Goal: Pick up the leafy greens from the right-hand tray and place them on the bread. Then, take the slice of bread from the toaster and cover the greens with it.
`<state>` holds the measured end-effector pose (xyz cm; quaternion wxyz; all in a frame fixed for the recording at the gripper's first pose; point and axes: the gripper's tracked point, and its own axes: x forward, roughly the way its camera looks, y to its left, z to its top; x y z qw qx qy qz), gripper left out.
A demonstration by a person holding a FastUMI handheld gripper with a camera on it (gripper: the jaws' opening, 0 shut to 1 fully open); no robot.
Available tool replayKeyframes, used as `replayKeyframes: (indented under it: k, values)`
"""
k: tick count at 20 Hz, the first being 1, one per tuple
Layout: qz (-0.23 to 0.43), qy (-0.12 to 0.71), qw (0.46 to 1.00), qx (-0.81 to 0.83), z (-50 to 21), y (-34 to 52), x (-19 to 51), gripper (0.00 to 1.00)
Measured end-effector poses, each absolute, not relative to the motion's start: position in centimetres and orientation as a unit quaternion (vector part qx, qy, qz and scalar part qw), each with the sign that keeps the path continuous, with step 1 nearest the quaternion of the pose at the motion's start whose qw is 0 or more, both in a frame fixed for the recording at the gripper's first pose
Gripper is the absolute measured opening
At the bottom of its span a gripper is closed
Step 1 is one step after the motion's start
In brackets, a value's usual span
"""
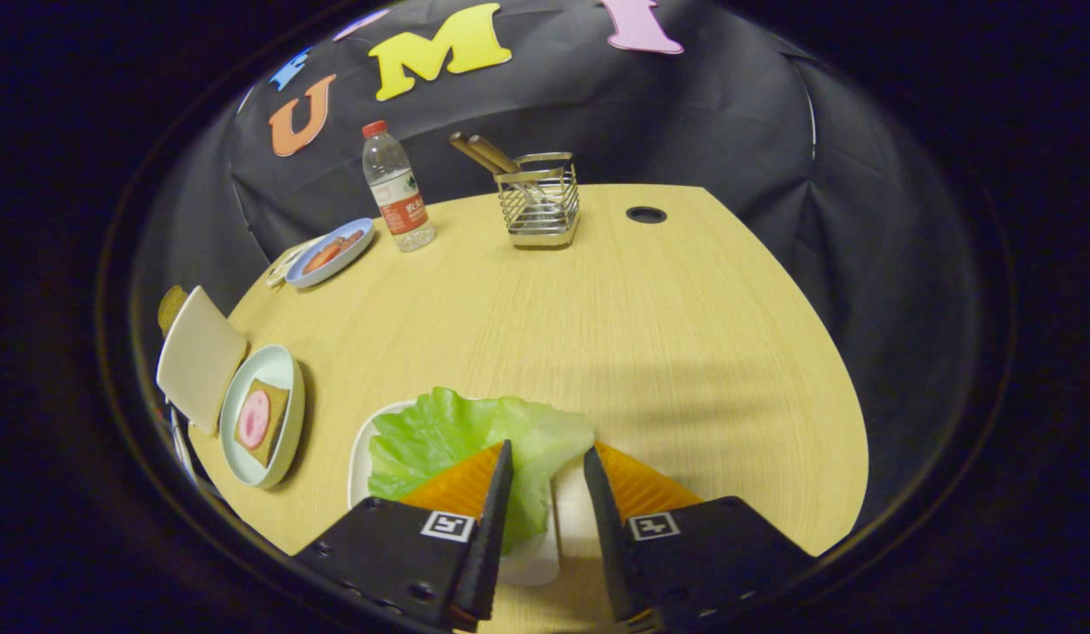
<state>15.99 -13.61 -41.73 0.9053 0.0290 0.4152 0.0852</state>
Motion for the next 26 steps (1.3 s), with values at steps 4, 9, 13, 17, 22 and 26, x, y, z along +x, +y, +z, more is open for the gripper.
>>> replayKeyframes:
  k: [4,9,13,17,22,26]
  values:
    - [0.081,0.408,0.909,0.019,-41.5,-13.2,16.4,0.20]
    - [0.055,0.401,0.914,0.031,-40.6,-13.1,15.9,0.01]
    - [0.033,0.374,0.927,0.027,-38.7,-13.2,15.1,0.01]
    - [-0.013,0.383,0.924,0.002,-39.6,-14.4,14.9,0.01]
    - [-0.035,0.371,0.927,-0.042,-39.4,-15.0,16.4,0.01]
    - [-0.037,0.373,0.926,-0.047,-39.8,-15.4,16.6,0.04]
